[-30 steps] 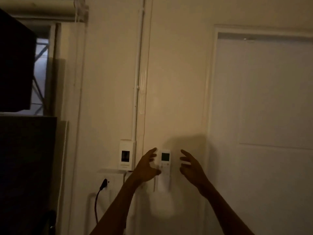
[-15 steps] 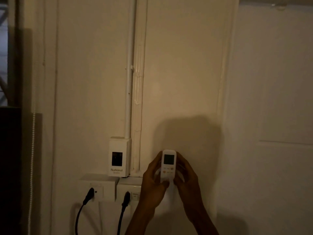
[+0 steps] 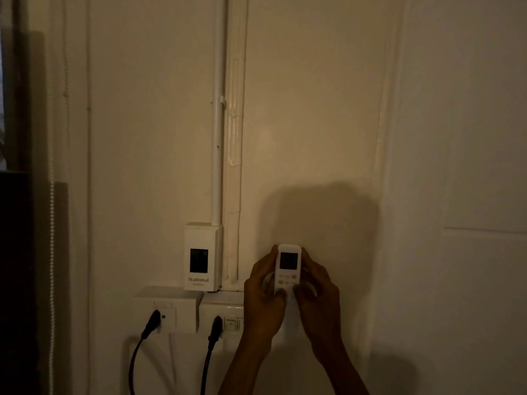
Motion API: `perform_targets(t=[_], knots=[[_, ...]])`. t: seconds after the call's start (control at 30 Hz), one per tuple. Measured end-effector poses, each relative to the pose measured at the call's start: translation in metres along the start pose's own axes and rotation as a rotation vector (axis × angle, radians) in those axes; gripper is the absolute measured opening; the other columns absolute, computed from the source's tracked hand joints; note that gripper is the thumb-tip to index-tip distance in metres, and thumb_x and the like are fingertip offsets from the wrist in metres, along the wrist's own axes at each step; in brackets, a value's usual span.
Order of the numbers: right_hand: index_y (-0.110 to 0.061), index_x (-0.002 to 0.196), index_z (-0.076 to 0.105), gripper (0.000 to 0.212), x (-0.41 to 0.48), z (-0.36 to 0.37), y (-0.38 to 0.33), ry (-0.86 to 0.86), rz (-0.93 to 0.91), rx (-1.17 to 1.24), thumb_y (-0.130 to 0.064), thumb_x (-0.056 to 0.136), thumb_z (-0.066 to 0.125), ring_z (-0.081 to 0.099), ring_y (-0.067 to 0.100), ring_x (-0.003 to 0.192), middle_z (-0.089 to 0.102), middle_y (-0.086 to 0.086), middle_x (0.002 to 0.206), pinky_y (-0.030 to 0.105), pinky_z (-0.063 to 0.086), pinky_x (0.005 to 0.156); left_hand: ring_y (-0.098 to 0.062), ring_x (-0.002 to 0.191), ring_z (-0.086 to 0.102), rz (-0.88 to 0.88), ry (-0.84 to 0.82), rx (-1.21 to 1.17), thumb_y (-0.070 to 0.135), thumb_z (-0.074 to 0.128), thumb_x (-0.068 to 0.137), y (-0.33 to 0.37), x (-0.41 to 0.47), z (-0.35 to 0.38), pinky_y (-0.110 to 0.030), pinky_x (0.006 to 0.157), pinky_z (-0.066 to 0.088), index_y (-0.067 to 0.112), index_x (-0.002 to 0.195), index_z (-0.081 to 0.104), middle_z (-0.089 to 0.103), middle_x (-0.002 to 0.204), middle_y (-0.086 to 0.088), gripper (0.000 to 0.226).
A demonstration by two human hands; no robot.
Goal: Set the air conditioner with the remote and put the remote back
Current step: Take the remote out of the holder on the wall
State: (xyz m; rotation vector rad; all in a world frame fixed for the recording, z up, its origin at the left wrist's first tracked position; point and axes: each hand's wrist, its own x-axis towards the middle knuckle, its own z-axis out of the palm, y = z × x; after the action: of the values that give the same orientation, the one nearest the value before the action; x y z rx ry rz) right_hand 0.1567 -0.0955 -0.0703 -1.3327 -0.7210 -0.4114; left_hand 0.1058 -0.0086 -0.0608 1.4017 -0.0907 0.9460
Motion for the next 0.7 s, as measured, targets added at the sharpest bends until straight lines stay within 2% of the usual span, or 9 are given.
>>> perform_targets(t=[0.1, 0.23, 0.37, 0.5, 0.6, 0.7], knots=[[-0.019, 0.121, 0.055, 0.049, 0.000, 0.001, -0.001, 0.008, -0.004, 0.011, 0.012, 0.082, 0.055, 0.059, -0.004, 0.103, 0.061, -0.001, 0.117, 0.005, 0.049, 0.076, -0.004, 0.115, 0.055, 0.012, -0.009, 0.013, -0.030, 0.044, 0.074, 0.002, 0.000, -0.001, -0.012, 0.091, 0.049, 0.023, 0.124, 0.051, 0.055, 0.126, 0.007, 0.073], [-0.020, 0.119, 0.054, 0.050, 0.001, 0.003, -0.006, 0.012, -0.033, 0.011, 0.013, 0.082, 0.054, 0.059, -0.002, 0.104, 0.060, 0.001, 0.117, 0.006, 0.049, 0.077, 0.009, 0.105, 0.057, -0.001, 0.008, 0.011, -0.031, 0.043, 0.073, 0.006, 0.003, 0.001, -0.007, 0.084, 0.049, 0.022, 0.120, 0.052, 0.056, 0.121, 0.007, 0.072], [-0.016, 0.124, 0.052, 0.052, 0.016, 0.003, -0.023, -0.004, -0.077, 0.009, 0.014, 0.082, 0.054, 0.057, -0.007, 0.105, 0.058, -0.002, 0.118, 0.005, 0.048, 0.080, 0.008, 0.112, 0.054, 0.054, -0.014, 0.040, -0.030, 0.043, 0.074, 0.020, 0.014, 0.006, -0.005, 0.089, 0.045, 0.030, 0.121, 0.051, 0.055, 0.123, 0.010, 0.077], [-0.015, 0.123, 0.052, 0.046, 0.034, 0.002, -0.049, -0.027, -0.126, 0.026, 0.008, 0.083, 0.057, 0.058, -0.010, 0.100, 0.058, -0.009, 0.113, 0.005, 0.048, 0.079, 0.008, 0.114, 0.053, 0.144, -0.073, 0.053, -0.030, 0.042, 0.074, 0.045, 0.030, 0.006, -0.008, 0.092, 0.046, 0.020, 0.127, 0.048, 0.054, 0.125, 0.009, 0.073], [-0.023, 0.120, 0.053, 0.046, 0.039, 0.001, -0.066, -0.045, -0.165, 0.012, 0.004, 0.083, 0.058, 0.059, -0.007, 0.101, 0.058, -0.011, 0.112, 0.007, 0.049, 0.082, 0.007, 0.114, 0.053, 0.193, -0.112, 0.065, -0.028, 0.045, 0.076, 0.062, 0.035, 0.002, -0.008, 0.090, 0.047, 0.019, 0.129, 0.046, 0.054, 0.127, 0.005, 0.071], [-0.024, 0.122, 0.052, 0.048, 0.040, 0.001, -0.081, -0.089, -0.196, -0.004, 0.002, 0.083, 0.060, 0.058, -0.002, 0.105, 0.058, -0.008, 0.115, 0.009, 0.050, 0.084, 0.006, 0.113, 0.054, 0.216, -0.130, 0.075, -0.027, 0.047, 0.077, 0.078, 0.035, -0.004, -0.006, 0.085, 0.048, 0.024, 0.129, 0.045, 0.055, 0.126, 0.008, 0.072]])
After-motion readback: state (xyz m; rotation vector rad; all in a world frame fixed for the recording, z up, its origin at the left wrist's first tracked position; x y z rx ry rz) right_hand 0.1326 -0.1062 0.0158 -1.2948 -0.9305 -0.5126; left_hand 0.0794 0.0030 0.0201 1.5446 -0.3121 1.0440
